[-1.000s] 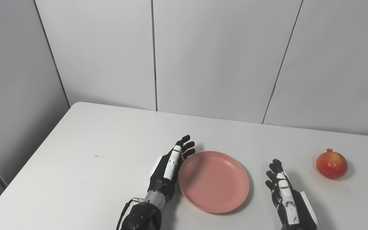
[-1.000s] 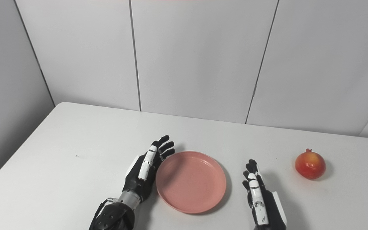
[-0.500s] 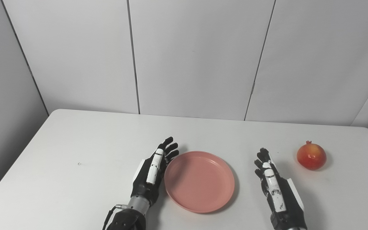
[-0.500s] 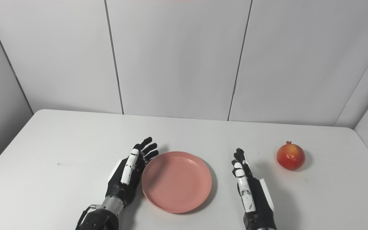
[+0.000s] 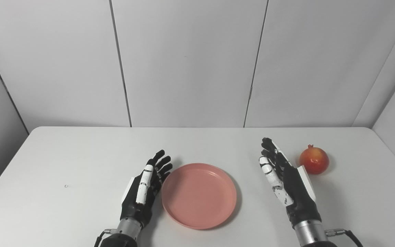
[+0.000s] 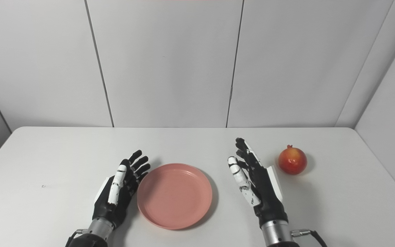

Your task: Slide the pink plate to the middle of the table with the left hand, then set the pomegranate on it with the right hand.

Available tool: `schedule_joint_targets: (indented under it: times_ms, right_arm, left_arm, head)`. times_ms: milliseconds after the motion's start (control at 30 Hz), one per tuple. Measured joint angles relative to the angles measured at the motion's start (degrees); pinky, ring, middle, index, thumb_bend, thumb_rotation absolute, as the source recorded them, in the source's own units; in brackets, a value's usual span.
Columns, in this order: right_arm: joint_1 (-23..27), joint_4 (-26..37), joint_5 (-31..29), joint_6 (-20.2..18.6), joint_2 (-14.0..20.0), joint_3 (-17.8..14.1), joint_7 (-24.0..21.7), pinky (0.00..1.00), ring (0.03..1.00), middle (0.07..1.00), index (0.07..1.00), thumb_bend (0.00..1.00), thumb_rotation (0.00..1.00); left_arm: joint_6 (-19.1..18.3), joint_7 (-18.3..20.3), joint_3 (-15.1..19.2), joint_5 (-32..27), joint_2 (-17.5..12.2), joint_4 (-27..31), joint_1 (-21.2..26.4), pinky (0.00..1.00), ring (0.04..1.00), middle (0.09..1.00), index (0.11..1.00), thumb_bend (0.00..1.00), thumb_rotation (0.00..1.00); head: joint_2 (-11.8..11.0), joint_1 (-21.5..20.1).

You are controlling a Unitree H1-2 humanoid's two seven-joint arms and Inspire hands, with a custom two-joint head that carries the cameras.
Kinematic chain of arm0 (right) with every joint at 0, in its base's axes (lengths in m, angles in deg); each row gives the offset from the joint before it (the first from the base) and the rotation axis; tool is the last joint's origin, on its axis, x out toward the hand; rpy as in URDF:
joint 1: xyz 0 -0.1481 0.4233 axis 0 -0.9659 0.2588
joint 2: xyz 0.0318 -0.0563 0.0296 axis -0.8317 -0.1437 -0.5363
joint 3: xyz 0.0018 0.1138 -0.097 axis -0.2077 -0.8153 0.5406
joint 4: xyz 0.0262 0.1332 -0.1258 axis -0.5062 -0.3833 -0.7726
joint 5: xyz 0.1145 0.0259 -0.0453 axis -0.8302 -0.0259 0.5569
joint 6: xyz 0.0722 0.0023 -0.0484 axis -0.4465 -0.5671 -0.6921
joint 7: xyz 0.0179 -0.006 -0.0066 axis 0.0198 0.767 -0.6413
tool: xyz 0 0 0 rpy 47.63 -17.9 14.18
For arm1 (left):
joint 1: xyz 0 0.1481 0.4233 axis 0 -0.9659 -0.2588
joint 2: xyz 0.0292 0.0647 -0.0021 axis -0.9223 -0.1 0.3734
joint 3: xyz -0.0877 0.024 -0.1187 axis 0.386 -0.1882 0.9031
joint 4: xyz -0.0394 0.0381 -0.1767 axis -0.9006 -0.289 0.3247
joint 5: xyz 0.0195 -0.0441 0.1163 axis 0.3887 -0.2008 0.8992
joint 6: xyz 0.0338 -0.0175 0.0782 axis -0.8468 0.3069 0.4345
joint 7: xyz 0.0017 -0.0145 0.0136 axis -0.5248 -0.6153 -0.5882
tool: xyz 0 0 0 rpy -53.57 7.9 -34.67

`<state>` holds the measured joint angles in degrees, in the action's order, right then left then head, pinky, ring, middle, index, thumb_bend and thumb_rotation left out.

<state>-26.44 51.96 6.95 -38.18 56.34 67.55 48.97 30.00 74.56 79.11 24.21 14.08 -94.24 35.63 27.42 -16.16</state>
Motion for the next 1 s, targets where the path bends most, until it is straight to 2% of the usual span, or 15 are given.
schedule_joint_targets:
  times_ms: [167, 300, 400, 533, 600, 667, 733, 867, 1000]
  right_arm:
    - [2.4, 0.5, 8.3, 0.0, 1.9, -0.5, 2.1, 0.82, 0.870, 0.892, 0.898, 0.57, 0.86]
    - [4.1, 0.0, 12.2, 0.1, 3.4, -1.6, 3.2, 0.80, 0.855, 0.877, 0.871, 0.61, 0.73]
    - [5.0, -0.6, 13.0, 0.1, 4.3, -2.9, 3.7, 0.78, 0.845, 0.872, 0.869, 0.68, 0.64]
    - [5.6, -1.6, 15.2, 0.0, 4.9, -4.6, 4.6, 0.78, 0.850, 0.879, 0.880, 0.73, 0.59]
    - [6.0, -1.5, 16.2, -0.5, 5.3, -5.2, 4.6, 0.79, 0.865, 0.894, 0.893, 0.71, 0.63]
    - [6.3, -1.5, 16.7, -1.5, 5.7, -6.0, 4.5, 0.81, 0.882, 0.908, 0.898, 0.69, 0.76]
    - [6.5, -1.5, 17.0, -1.9, 6.2, -6.6, 4.4, 0.81, 0.887, 0.912, 0.900, 0.68, 0.79]
    - [6.6, -1.5, 17.2, -2.2, 6.3, -7.8, 4.4, 0.84, 0.901, 0.924, 0.908, 0.58, 0.97]
    - [7.4, -2.0, 16.6, -2.3, 6.1, -10.1, 4.8, 0.86, 0.912, 0.921, 0.907, 0.53, 1.00]
  left_arm:
    - [0.0, 0.7, 0.9, -1.1, -1.0, -0.1, -0.1, 0.92, 0.902, 0.907, 0.900, 0.39, 1.00]
    - [0.6, 1.7, 1.4, -1.3, -1.4, -0.7, 0.0, 0.92, 0.901, 0.906, 0.894, 0.39, 1.00]
    - [0.9, 2.1, 1.7, -2.1, -1.5, -1.1, 0.0, 0.92, 0.895, 0.900, 0.885, 0.39, 1.00]
    - [1.6, 2.4, 2.1, -2.4, -1.7, -1.7, 0.3, 0.92, 0.895, 0.899, 0.882, 0.40, 1.00]
    - [1.6, 2.6, 2.1, -2.4, -1.9, -1.8, 0.3, 0.92, 0.899, 0.904, 0.884, 0.39, 1.00]
    - [1.8, 2.8, 2.1, -2.5, -2.1, -2.0, 0.3, 0.93, 0.901, 0.906, 0.886, 0.39, 1.00]
    - [2.0, 3.0, 2.3, -2.5, -2.2, -2.2, 0.4, 0.93, 0.902, 0.906, 0.887, 0.39, 1.00]
    - [2.2, 3.4, 2.4, -2.9, -2.7, -2.4, 0.5, 0.93, 0.904, 0.908, 0.889, 0.38, 1.00]
    - [2.4, 3.5, 2.6, -2.9, -3.1, -2.4, 0.5, 0.95, 0.922, 0.924, 0.906, 0.37, 1.00]
  head:
    - [-0.2, -2.0]
    - [-0.4, -3.6]
    - [-0.7, -4.5]
    - [-0.9, -5.1]
    - [-1.1, -5.4]
    - [-1.1, -5.7]
    - [-1.2, -6.1]
    - [-1.4, -7.0]
    - [-1.8, -9.7]
